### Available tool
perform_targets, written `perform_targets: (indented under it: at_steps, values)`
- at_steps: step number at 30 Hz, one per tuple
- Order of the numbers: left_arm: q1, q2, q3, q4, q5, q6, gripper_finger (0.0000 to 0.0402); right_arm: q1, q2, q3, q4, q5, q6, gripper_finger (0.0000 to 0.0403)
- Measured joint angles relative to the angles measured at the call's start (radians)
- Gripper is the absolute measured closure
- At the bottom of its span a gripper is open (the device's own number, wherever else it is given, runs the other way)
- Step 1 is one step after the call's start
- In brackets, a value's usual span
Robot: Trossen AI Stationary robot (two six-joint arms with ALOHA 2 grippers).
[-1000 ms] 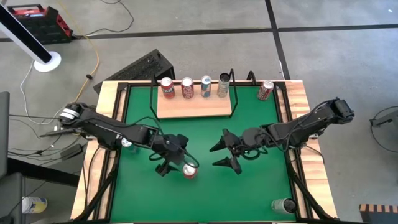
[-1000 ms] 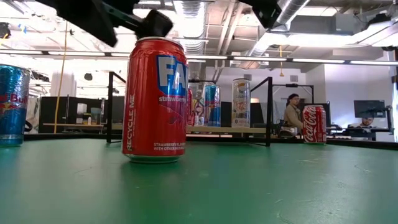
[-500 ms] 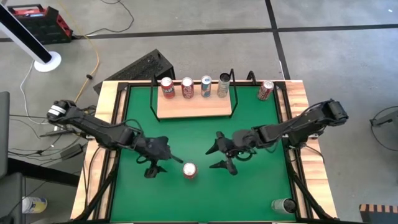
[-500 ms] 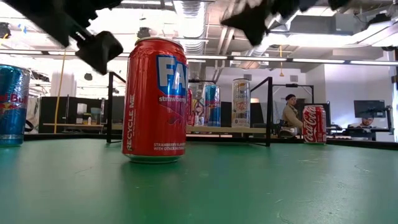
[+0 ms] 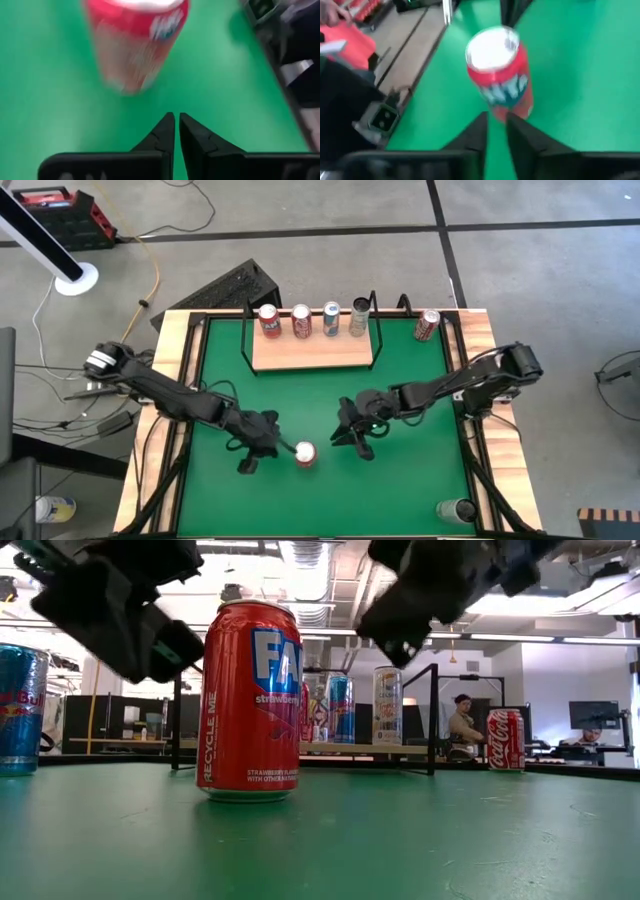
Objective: Place canned beverage on shelf
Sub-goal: Put the orange soda can, aligned with the other orange soda can on the shelf
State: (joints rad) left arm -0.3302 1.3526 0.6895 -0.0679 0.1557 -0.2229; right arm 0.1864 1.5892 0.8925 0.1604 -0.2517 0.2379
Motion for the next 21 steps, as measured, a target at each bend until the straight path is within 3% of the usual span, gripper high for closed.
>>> perform_targets:
  at_steps: [3,9,15,21]
  values:
    - [0.000,0.058,0.000,0.090,0.029,0.013,0.0396,0.002,0.054,0.000,0.029,-0.038,0.004,0.0384]
    - [0.012,0.147,0.003,0.248,0.128,0.064,0.0401,0.009,0.074,0.000,0.037,-0.030,0.076,0.0366]
    - [0.043,0.158,0.002,0.281,0.156,0.112,0.0401,0.009,0.086,0.001,0.045,-0.025,0.079,0.0388]
    - [0.058,0.158,0.002,0.304,0.198,0.158,0.0401,0.010,0.087,0.000,0.061,-0.011,0.078,0.0379]
